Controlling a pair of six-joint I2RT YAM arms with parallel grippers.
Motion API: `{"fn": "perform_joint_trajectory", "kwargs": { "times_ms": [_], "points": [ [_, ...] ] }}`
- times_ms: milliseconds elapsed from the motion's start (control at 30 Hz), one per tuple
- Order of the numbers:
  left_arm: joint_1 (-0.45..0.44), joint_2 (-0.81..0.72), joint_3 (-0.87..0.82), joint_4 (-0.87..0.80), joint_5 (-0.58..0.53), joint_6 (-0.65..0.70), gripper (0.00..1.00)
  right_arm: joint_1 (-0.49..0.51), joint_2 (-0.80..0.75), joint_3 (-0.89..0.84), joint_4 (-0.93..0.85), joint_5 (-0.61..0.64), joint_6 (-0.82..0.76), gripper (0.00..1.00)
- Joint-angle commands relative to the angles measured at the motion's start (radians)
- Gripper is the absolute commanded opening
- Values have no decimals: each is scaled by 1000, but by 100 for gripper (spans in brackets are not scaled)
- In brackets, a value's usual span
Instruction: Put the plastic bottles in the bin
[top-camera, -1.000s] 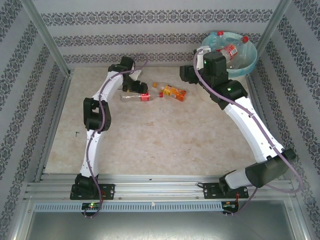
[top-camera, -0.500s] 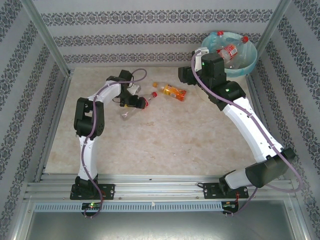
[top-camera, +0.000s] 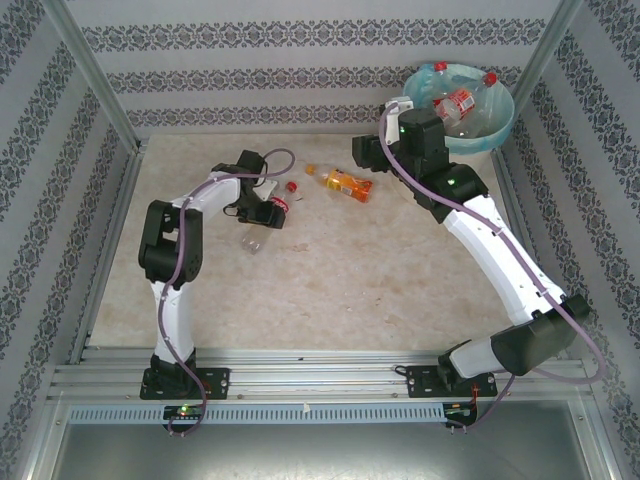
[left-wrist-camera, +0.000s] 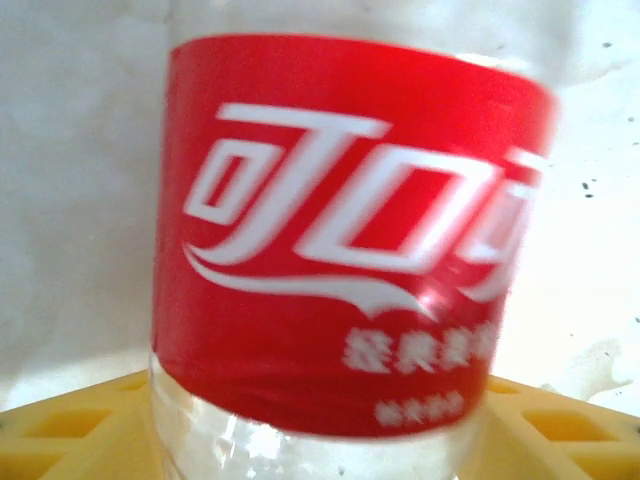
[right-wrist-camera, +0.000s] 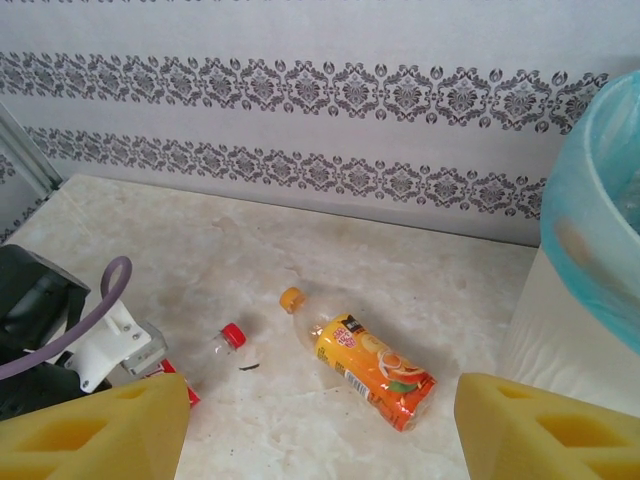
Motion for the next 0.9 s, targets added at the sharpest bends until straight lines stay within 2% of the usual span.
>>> {"fn": "perform_joint_trajectory", "kwargs": {
  "times_ms": [0, 500, 667, 867],
  "points": [
    [-9, -94, -26, 80, -14, 17, 66, 21, -31, -6, 11, 10, 13, 71],
    [-10, -467, -211, 327, 113, -71, 57, 65, -103, -29, 26, 49, 42, 71],
    [-21, -612, -317, 505, 197, -113, 55, 73, -96, -51, 62, -63, 119, 71],
    [-66, -783, -466, 738, 276, -94, 55, 79, -63, -83, 221, -270, 257, 72]
  ]
}}
